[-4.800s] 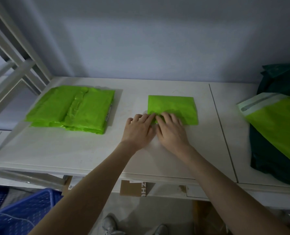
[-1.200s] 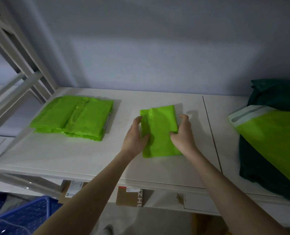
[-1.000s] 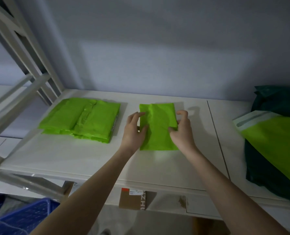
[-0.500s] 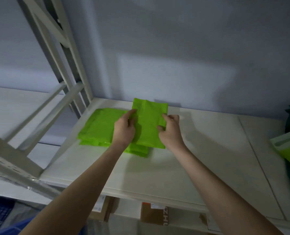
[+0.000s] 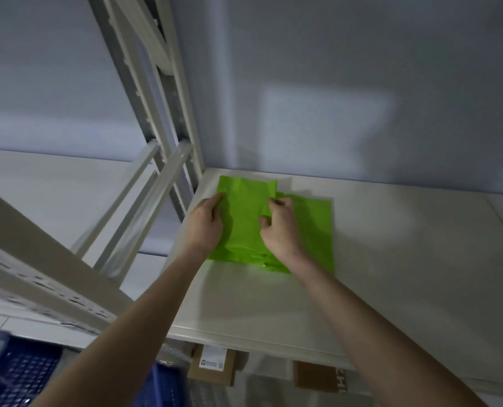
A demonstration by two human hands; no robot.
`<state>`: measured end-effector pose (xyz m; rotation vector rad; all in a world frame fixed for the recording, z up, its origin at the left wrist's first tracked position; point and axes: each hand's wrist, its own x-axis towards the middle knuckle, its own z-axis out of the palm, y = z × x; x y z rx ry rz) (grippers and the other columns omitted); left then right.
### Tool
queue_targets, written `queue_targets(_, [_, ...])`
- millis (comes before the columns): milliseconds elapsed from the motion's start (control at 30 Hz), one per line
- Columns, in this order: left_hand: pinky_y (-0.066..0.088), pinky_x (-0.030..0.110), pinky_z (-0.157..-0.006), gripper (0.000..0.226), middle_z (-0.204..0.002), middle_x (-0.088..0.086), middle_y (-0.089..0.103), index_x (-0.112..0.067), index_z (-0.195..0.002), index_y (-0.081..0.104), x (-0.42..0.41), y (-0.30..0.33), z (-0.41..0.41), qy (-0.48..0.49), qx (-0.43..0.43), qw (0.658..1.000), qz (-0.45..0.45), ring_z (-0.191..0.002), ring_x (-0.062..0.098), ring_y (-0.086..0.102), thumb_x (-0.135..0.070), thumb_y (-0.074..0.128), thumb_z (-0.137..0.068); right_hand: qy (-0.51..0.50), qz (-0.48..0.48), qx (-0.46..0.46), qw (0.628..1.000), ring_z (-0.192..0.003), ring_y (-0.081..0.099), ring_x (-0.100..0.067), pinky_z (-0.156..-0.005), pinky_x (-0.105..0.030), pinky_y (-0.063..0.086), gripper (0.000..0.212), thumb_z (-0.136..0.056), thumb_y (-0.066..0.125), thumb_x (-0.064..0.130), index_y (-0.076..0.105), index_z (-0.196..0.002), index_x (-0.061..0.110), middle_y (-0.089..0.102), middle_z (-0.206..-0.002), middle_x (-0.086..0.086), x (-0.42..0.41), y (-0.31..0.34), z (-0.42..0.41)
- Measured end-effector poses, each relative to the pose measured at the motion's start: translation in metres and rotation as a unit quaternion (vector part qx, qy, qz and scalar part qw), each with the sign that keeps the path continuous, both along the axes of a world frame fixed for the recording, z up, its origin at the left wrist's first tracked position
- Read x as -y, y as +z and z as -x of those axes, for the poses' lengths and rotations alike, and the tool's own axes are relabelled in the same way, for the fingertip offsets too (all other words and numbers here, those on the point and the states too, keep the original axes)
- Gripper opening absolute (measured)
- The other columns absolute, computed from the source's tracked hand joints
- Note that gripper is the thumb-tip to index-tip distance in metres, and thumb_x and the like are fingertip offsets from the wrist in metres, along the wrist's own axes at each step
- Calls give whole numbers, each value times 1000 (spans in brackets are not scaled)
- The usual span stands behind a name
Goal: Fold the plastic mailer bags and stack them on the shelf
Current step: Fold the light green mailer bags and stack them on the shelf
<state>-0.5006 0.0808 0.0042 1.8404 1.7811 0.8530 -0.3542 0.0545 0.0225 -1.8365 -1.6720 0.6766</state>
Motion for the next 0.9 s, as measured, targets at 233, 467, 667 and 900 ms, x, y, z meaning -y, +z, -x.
queue_targets(233, [31, 40, -106, 44, -140, 10, 44, -11, -135, 48, -10, -7, 13, -27, -102, 994, 27, -126, 32, 39, -10, 45, -91, -44, -6, 147, 988, -122, 36, -33, -105, -33, 24, 38, -86, 54, 20, 55, -119, 0, 42, -129, -17, -2, -12, 13])
queue_targets(467, [28, 31, -109, 54, -150, 1, 35, -15, -140, 42, -15, -2, -1, -153, -158, 976, -2, -135, 22, 35, 0, 40, -88, 91, -17, 238, 967, -141, 22, -23, -115, -38, 17, 57, -93, 38, 23, 25, -145, 5, 24, -153, -8, -9, -15, 17])
queue_targets(667, [10, 24, -115, 72, -155, 2, 25, -14, -147, 27, -16, -26, 2, -181, -200, 963, -20, -143, 15, 20, -44, 1, -86, 69, -41, 254, 964, -135, 38, -23, -109, -40, 29, 77, -84, 4, 46, 39, -140, 6, 41, -146, -9, -5, -36, 22])
queue_targets(900, [0, 26, -117, 71, -159, 0, 1, -17, -150, 5, -17, -33, 3, -189, -230, 954, 15, -146, 12, -2, -44, -5, -85, 78, -10, 275, 958, -144, 16, -14, -117, -43, 7, 71, -90, -1, 46, 12, -150, 10, 16, -158, -2, -5, -41, 24])
